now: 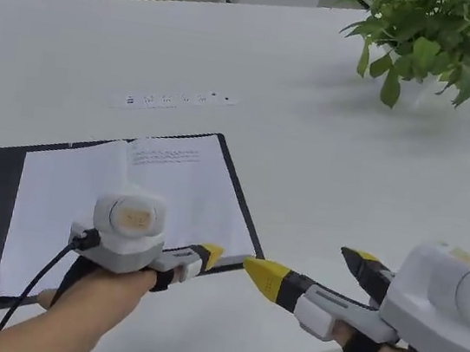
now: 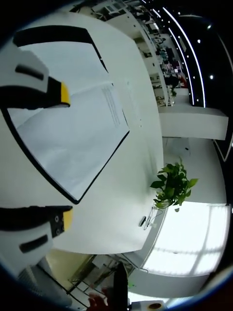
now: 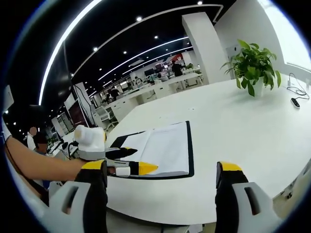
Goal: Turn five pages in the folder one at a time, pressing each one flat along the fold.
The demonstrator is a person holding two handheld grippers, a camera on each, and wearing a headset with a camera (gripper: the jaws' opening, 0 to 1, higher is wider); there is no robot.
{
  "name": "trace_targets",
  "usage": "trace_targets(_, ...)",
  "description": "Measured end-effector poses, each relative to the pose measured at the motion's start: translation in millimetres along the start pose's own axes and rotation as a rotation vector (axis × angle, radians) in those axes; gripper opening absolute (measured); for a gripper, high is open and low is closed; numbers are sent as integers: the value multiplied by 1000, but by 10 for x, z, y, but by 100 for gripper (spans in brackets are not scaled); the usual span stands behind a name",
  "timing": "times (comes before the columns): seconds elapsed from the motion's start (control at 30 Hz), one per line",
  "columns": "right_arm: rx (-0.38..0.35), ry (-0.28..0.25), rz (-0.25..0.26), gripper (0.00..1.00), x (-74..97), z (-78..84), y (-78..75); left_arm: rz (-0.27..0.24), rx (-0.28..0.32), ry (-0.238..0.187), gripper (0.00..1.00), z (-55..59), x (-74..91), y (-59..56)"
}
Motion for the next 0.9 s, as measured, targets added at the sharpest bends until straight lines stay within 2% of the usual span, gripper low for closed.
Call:
trace_targets(0.23, -16, -1, -1, 91, -2, 36, -56, -6, 1, 13, 79, 92, -239, -60)
trace_targets(0.43, -25, 5, -3, 91, 4, 81, -103, -20, 24, -15, 76, 97, -407, -112)
trace_targets(0.63, -33, 13, -5, 90, 11, 123, -126, -74, 59, -30, 74, 131, -538, -96)
trace_targets(0.77, -48, 19, -5, 90, 14, 168, -157, -105, 50, -6, 69, 233, -602, -83)
trace_targets(0.83, -53, 21, -5, 90, 21, 183, -163, -130, -14, -22, 66, 257, -619, -93)
trace_targets(0.9, -57, 21, -5, 89, 27, 197, -168, -138, -33, -31, 66, 289, -632, -114)
Point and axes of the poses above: the centre of the closed fingertips' face, and the gripper's own axes: x roughly backward along the fingers, y roughly to its left, z roughly out of its underside, the point moved 9 cm from there along x, roughly backward along the fingers, and after that the axes turned 9 degrees about x, right-handed, at the moved point
